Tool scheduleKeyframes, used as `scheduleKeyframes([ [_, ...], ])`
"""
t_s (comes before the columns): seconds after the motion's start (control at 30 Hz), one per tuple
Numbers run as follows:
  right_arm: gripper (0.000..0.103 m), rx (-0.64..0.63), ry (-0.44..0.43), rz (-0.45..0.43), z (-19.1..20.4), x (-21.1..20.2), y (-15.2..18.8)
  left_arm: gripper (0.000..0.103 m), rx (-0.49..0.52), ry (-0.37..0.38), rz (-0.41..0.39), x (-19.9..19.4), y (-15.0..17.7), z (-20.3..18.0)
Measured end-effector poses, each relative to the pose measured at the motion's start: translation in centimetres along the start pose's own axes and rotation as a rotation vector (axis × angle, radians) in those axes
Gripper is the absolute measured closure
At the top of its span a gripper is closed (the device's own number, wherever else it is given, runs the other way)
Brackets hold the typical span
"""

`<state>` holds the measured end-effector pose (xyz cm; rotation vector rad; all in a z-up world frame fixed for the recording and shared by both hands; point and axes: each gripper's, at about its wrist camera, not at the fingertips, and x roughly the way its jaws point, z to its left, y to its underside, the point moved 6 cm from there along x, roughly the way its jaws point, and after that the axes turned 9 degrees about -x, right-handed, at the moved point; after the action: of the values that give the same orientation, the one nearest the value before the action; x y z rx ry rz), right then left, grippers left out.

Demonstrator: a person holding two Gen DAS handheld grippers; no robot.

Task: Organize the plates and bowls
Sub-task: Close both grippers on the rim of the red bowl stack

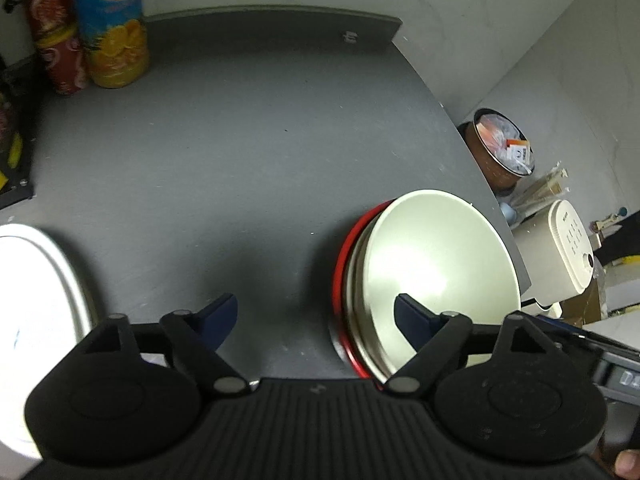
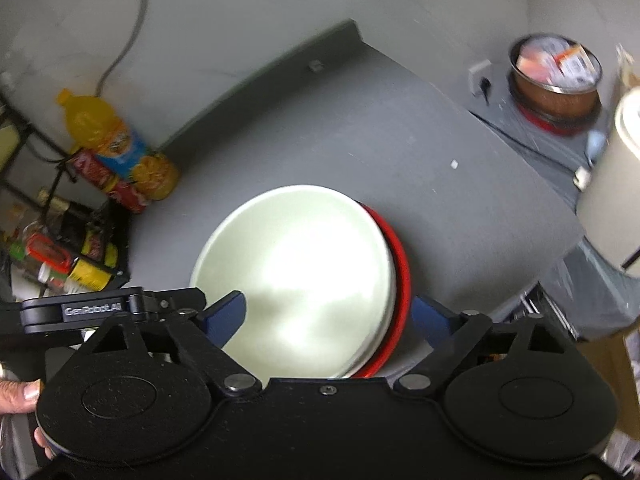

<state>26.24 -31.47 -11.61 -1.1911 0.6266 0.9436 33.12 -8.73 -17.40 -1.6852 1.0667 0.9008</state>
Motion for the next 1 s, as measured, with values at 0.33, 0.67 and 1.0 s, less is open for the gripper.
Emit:
scheduleKeyframes([
  [0.33,0.031,0.124,0.000,0.048,-1.7,2.7,1.1,0.052,0.013,0.034,0.119,3.9,-0.5,-0.5],
  [0.67,0.062,0.208,0.042,0.114,-3.3,5.6,2.3,0.069,-0.002,0.079,0.220,7.2,-0.7,-0.3],
  [1.0,0.069,0.243,0.014,0.099,-4.2,6.0,2.8,0.077,-0.020,0.141,0.274,7.9,-1.0,0.1],
])
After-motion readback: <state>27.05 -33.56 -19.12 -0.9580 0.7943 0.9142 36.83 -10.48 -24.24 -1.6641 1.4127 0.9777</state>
